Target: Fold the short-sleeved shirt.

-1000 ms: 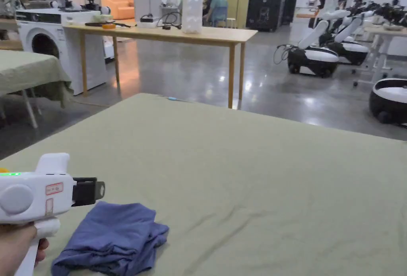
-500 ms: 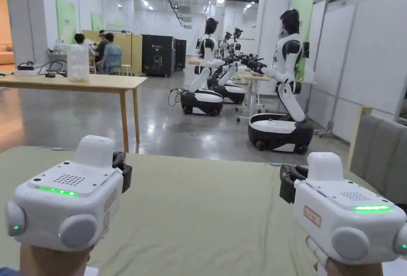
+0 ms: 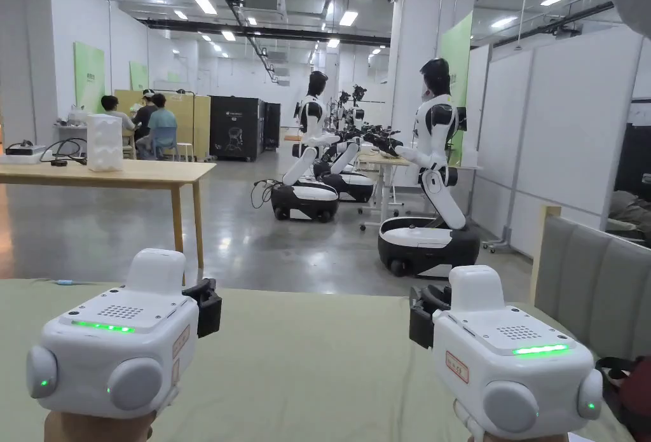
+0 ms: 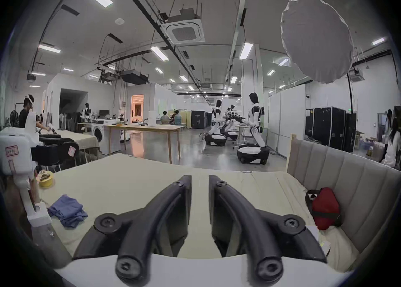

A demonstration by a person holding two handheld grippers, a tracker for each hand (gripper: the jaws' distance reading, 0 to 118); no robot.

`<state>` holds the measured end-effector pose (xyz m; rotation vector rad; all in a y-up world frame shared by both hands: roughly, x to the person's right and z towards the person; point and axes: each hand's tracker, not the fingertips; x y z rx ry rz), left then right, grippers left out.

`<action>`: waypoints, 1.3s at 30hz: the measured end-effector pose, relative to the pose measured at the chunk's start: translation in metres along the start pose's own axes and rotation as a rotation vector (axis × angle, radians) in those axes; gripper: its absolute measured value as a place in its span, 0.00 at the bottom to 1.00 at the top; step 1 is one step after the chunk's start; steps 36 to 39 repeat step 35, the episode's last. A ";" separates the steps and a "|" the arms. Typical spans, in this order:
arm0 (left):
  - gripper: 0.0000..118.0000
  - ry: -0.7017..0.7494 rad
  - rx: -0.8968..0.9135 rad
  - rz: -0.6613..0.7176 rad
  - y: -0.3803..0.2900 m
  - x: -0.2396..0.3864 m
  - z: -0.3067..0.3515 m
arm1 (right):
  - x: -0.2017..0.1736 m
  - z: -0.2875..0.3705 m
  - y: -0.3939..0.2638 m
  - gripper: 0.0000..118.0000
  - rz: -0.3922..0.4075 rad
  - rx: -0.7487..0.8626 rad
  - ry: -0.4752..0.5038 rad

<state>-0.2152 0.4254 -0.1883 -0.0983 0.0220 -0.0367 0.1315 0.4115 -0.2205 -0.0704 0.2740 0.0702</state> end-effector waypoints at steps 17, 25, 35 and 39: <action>1.00 0.014 0.015 -0.006 -0.008 -0.006 -0.010 | -0.027 -0.010 0.010 1.00 0.026 -0.062 -0.044; 1.00 -0.001 0.006 -0.014 -0.008 0.014 0.010 | -0.026 -0.002 0.023 1.00 -0.082 -0.078 -0.017; 1.00 -0.003 0.006 0.002 -0.007 0.012 0.009 | -0.020 0.000 0.022 1.00 -0.123 -0.087 -0.072; 1.00 -0.003 0.006 0.002 -0.007 0.012 0.009 | -0.020 0.000 0.022 1.00 -0.123 -0.087 -0.072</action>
